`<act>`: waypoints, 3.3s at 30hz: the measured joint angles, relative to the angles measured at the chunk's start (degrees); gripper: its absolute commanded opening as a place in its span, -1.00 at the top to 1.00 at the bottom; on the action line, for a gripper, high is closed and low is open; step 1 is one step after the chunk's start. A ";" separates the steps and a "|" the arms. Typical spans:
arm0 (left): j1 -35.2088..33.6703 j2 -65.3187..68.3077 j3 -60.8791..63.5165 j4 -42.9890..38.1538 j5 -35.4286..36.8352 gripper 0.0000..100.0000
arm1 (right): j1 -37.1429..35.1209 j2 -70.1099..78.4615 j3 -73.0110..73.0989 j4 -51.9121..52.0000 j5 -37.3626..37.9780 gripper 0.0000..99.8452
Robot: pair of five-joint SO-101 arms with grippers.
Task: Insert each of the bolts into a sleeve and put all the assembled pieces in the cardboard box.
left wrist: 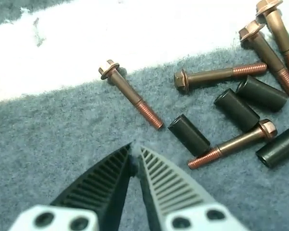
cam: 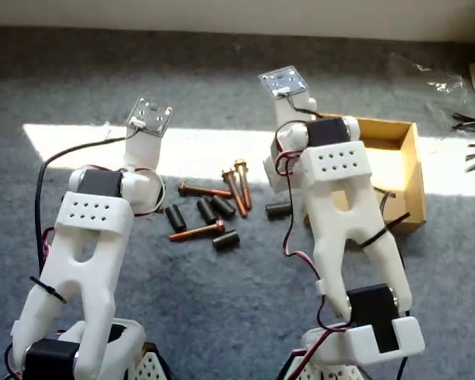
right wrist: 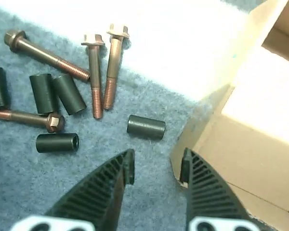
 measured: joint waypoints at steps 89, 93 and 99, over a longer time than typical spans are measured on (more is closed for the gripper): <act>-1.85 -14.15 17.32 -12.57 0.00 0.99 | -2.20 2.02 31.56 -31.65 71.74 0.69; -1.85 -14.15 17.32 -12.57 0.00 0.99 | -2.20 7.12 31.47 -32.97 71.74 0.69; -1.85 -14.15 17.32 -12.57 0.00 0.99 | -2.20 9.32 31.12 -32.97 71.74 0.70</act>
